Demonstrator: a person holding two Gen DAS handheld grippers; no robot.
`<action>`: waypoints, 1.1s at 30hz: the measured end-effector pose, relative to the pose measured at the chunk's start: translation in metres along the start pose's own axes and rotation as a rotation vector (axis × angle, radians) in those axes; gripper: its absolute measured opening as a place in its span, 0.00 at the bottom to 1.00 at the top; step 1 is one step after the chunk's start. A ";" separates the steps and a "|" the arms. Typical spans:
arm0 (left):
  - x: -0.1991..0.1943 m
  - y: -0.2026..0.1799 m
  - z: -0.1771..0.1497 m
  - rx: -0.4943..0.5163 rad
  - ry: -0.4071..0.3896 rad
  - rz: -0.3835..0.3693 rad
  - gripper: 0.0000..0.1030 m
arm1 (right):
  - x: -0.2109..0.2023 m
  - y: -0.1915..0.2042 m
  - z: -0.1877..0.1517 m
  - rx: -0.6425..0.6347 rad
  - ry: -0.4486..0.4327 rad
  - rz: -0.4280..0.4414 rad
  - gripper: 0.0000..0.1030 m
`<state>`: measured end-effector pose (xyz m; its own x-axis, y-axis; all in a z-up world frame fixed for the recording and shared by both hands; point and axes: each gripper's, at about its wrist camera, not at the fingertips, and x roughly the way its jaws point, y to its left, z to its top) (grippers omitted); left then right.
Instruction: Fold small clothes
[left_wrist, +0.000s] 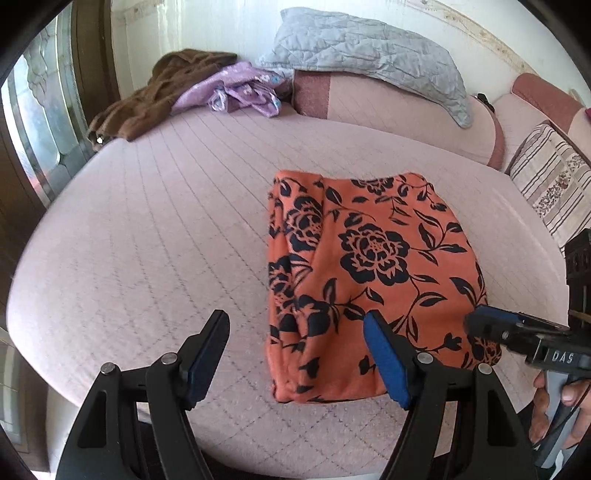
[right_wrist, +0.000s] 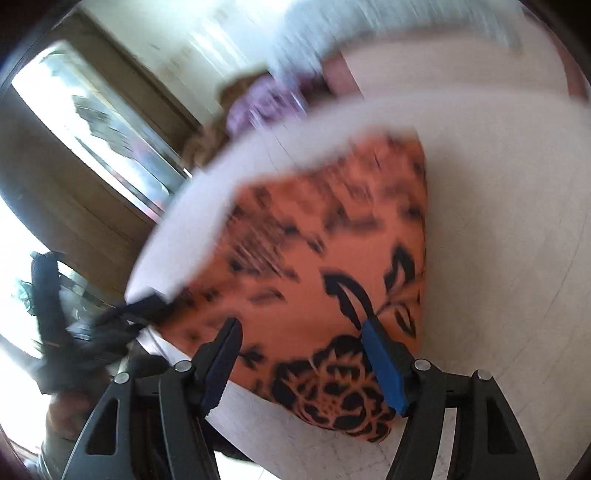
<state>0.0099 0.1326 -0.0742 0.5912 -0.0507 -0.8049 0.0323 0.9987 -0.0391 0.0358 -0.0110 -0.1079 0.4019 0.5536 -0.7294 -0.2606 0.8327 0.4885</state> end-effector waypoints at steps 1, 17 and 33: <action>-0.003 0.000 0.001 0.005 -0.007 0.007 0.74 | -0.002 -0.002 -0.001 0.014 -0.017 0.008 0.69; -0.019 -0.006 0.004 0.041 -0.032 0.065 0.74 | -0.010 -0.003 -0.002 0.028 -0.028 0.042 0.69; 0.036 0.042 0.000 -0.244 0.095 -0.308 0.69 | -0.039 -0.047 0.022 0.156 -0.094 0.066 0.69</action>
<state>0.0329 0.1724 -0.1048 0.5061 -0.3591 -0.7842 -0.0025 0.9086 -0.4177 0.0513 -0.0715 -0.0917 0.4708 0.5977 -0.6490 -0.1528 0.7797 0.6072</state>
